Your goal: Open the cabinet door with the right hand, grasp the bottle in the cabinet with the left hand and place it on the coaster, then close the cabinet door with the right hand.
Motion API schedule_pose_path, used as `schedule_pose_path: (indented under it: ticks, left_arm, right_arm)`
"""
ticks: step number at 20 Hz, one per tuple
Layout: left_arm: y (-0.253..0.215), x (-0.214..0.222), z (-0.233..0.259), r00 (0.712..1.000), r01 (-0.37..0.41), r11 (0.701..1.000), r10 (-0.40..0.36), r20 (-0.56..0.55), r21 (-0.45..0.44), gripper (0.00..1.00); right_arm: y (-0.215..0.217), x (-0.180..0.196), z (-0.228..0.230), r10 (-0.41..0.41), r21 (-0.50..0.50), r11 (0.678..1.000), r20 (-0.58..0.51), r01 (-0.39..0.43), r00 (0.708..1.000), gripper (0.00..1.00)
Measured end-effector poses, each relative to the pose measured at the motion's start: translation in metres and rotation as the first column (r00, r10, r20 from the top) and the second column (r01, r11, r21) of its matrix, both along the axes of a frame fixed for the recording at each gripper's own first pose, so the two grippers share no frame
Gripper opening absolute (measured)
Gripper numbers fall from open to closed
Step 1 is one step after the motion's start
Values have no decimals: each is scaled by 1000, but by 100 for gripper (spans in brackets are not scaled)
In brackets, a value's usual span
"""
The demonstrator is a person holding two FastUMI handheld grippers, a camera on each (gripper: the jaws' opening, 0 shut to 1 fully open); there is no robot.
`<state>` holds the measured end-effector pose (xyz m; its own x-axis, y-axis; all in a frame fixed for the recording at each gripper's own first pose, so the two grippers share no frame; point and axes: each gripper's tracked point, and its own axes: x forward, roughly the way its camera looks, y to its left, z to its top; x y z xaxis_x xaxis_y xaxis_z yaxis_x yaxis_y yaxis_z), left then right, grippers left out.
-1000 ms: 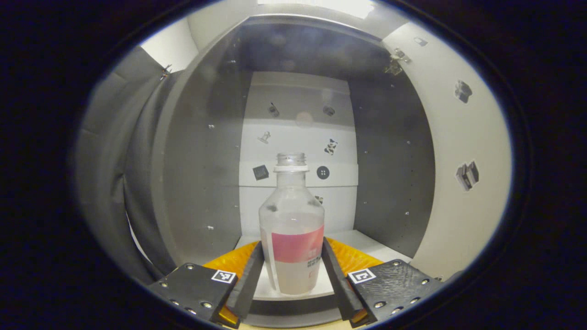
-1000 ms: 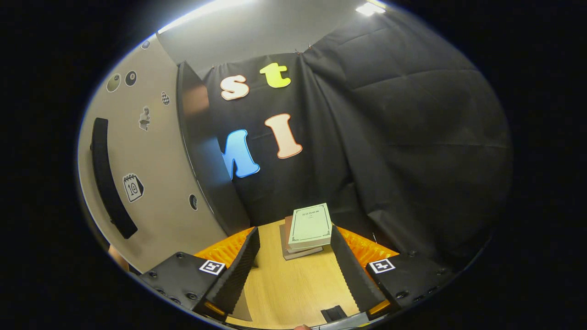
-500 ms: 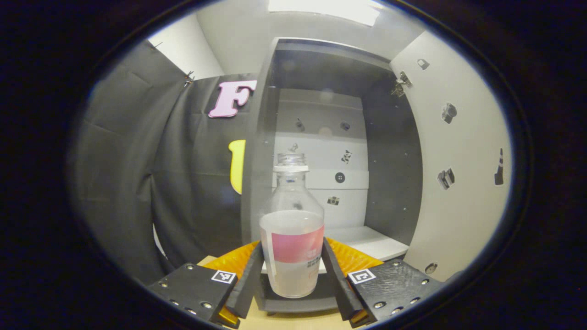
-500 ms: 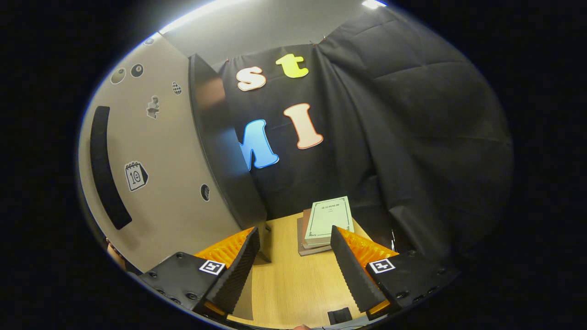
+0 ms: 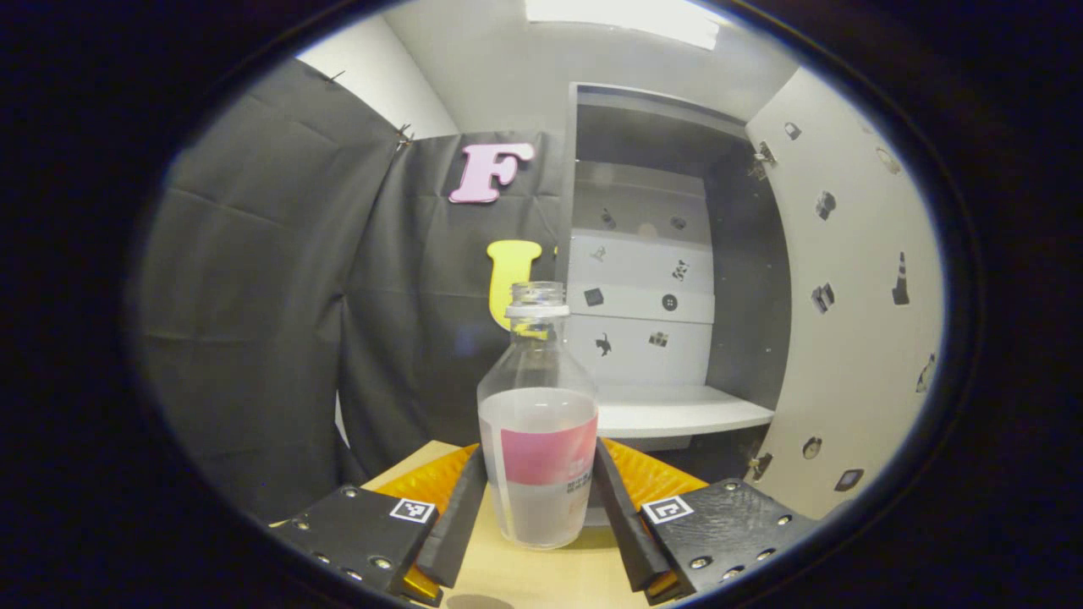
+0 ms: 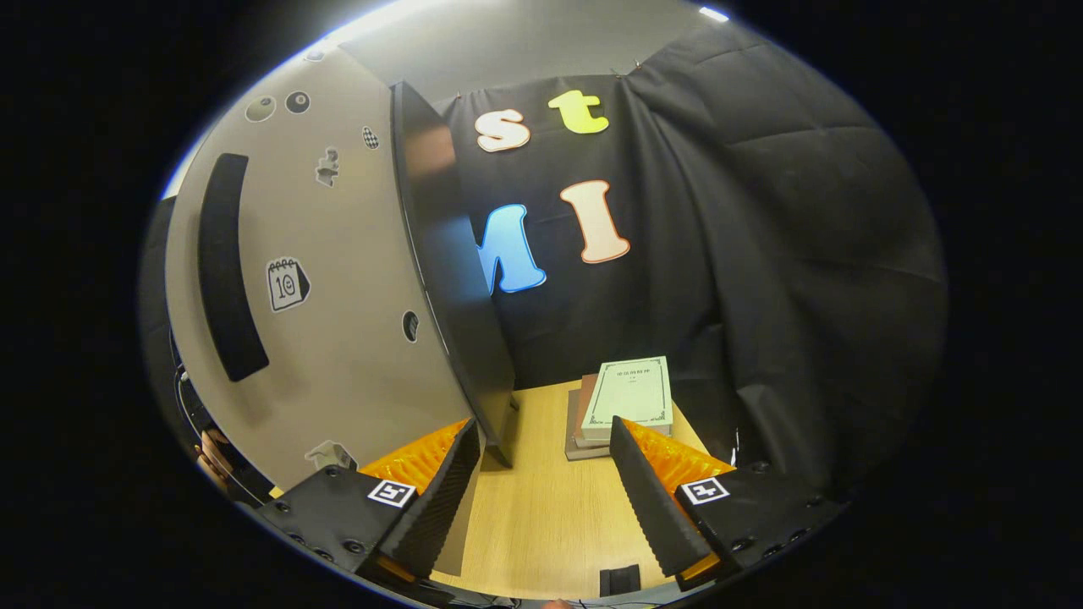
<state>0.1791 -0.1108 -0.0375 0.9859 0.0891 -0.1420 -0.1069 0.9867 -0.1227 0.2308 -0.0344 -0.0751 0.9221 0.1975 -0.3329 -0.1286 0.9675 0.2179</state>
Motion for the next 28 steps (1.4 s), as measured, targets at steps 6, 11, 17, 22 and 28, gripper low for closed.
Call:
schedule_pose_path:
  ticks: [6, 11, 17, 22, 28]
  left_arm:
    - [13, -39, -65, 999, -36, 999, 36, -35, 2, 72]
    - [13, -59, -136, 994, -48, 999, 48, -97, 4, 73]
    - [21, -62, -227, 975, -80, 997, 78, -207, -4, 72]
    - [28, -76, -279, 961, -94, 995, 84, -262, -26, 73]
    - [32, -83, -317, 955, -120, 992, 107, -276, -29, 74]
  right_arm:
    - [-3, -12, -6, 9, -25, 1000, -17, -9, 1000, 98]
    - [-5, -15, -4, 20, -69, 997, -15, -21, 1000, 98]
    - [-5, -15, -8, 11, -81, 997, -30, -13, 1000, 98]
    - [0, -16, -15, 1, -92, 996, -52, -6, 999, 98]
    - [7, -19, -15, 16, -142, 990, -61, -25, 998, 98]
